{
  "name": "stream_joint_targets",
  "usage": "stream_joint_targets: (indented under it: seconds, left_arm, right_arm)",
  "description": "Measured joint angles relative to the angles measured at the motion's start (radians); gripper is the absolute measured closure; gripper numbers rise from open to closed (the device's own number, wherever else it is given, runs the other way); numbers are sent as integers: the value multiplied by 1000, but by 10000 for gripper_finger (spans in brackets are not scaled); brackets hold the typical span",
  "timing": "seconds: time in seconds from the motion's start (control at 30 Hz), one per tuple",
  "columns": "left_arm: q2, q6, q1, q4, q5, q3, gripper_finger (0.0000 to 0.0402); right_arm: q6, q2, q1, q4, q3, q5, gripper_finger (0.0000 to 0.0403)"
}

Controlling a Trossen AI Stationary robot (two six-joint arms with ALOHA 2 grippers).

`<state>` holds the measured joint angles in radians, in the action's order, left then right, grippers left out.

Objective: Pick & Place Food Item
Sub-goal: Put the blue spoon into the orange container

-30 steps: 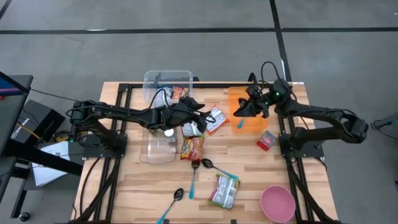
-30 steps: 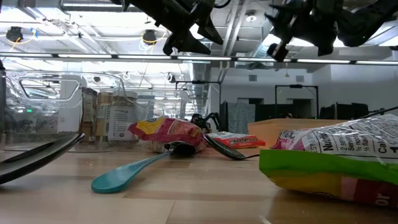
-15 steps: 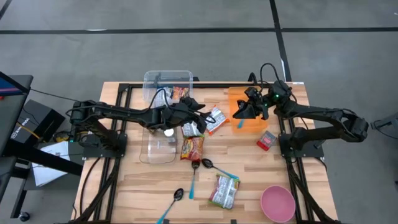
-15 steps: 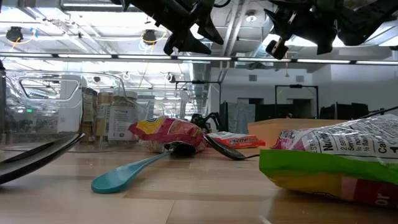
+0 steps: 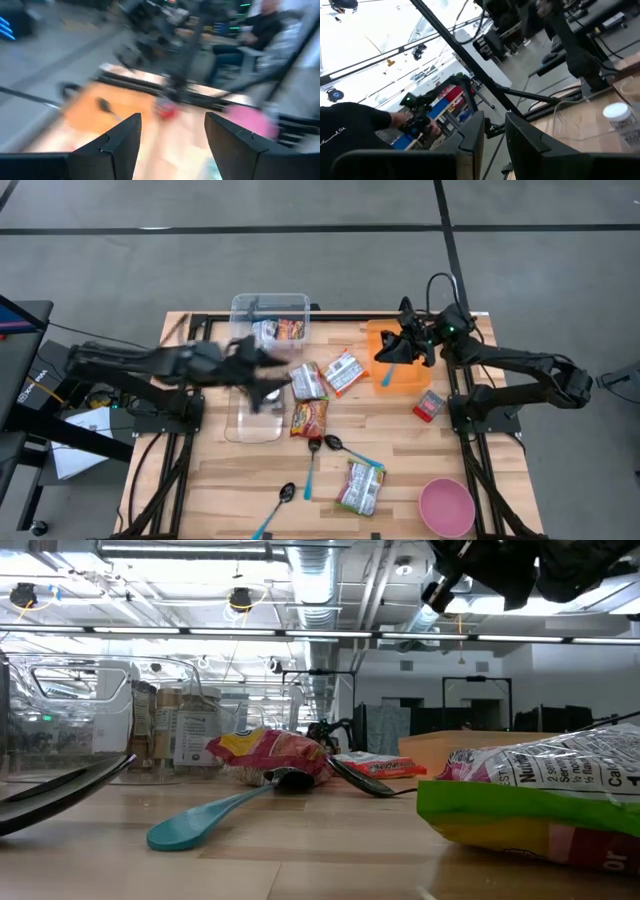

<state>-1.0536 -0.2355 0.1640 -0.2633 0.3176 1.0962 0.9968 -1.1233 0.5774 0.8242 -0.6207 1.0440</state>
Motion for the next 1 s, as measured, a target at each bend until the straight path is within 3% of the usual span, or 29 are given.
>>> stream_joint_targets:
  seconds: [0.2, 0.33, 0.5, 0.77, 1.0]
  left_arm:
    - [92, -384, 276, -125, -13, 1, 188]
    - [46, -632, 434, -123, -20, 1, 188]
    - [-51, -945, 609, -90, -116, 1, 188]
    - [-256, -1263, 841, 92, -159, 0, 188]
    - [-464, -1347, 878, 432, -158, 0, 188]
  right_arm:
    - [6, 0, 1, 1, -28, 3, 330]
    - [7, 0, 1, -1, -28, 5, 330]
    - [12, 0, 1, 0, -28, 5, 330]
    - [25, 0, 0, 0, -28, 5, 330]
    - [45, 0, 0, 0, -28, 6, 330]
